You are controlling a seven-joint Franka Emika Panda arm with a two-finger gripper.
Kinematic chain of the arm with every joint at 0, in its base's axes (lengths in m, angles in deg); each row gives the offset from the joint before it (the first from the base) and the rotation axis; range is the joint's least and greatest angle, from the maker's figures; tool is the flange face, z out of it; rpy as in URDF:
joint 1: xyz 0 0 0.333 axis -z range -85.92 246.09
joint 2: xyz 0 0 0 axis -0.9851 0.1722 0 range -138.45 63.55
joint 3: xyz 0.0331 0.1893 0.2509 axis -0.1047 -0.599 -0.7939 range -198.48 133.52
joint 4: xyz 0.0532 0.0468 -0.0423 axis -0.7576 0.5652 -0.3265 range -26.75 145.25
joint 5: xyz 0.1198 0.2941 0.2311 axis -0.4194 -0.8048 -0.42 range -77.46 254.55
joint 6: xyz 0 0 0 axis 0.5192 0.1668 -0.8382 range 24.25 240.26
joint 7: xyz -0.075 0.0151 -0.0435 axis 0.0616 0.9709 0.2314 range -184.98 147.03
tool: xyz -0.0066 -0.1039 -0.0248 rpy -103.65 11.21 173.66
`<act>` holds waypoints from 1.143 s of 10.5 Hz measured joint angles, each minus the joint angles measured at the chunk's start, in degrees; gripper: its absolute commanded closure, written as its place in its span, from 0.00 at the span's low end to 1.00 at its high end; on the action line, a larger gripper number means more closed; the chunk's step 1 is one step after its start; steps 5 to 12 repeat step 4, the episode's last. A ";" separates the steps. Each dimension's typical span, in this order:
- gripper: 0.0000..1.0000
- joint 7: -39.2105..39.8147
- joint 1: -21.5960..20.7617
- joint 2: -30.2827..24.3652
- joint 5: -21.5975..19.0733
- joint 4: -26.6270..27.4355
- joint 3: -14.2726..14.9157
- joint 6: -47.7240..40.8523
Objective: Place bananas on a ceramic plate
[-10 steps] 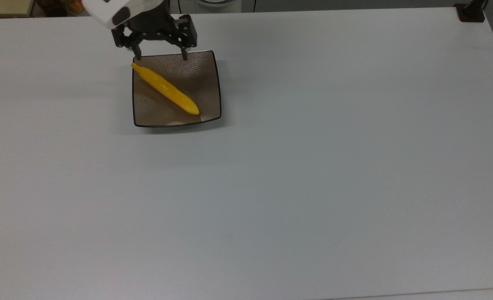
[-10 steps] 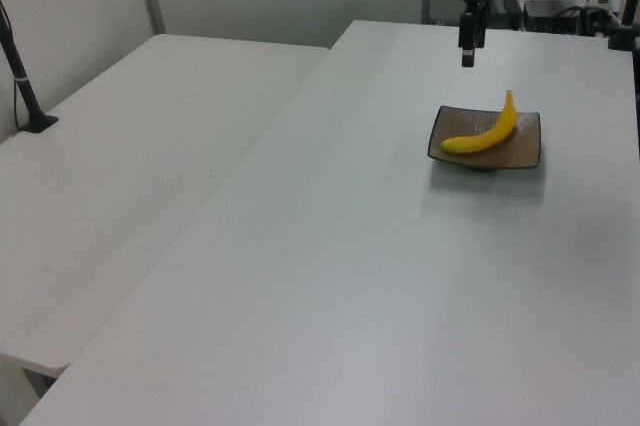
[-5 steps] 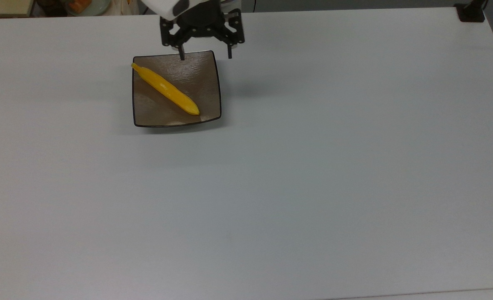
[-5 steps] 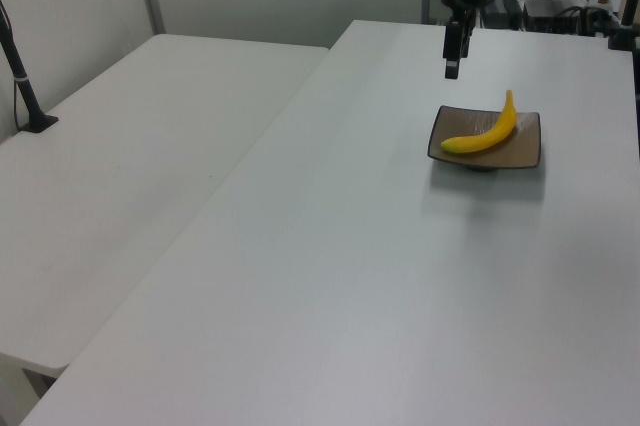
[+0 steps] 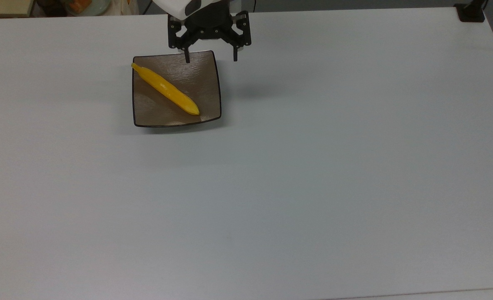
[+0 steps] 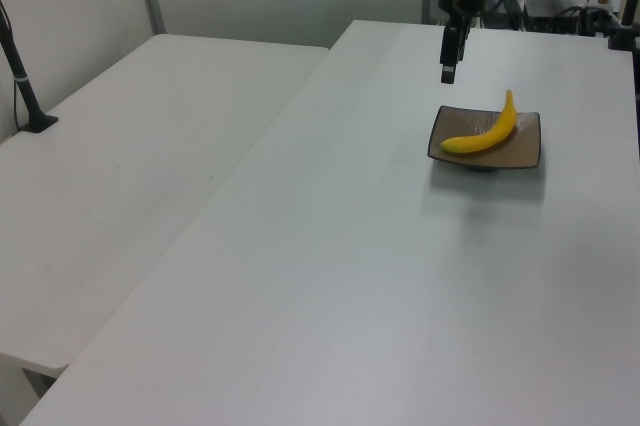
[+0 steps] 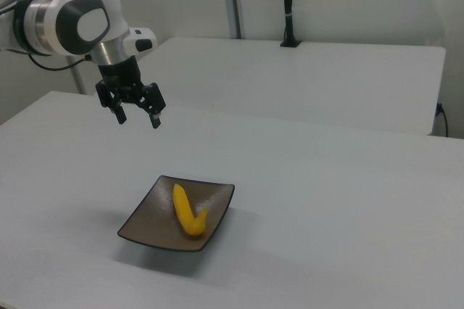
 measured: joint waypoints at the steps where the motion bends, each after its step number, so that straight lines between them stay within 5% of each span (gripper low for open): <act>1: 0.00 -0.01 -0.01 -0.07 0.51 0.00 0.35 0.15; 12: 0.00 -0.06 -0.71 -0.89 0.79 -0.01 2.21 0.29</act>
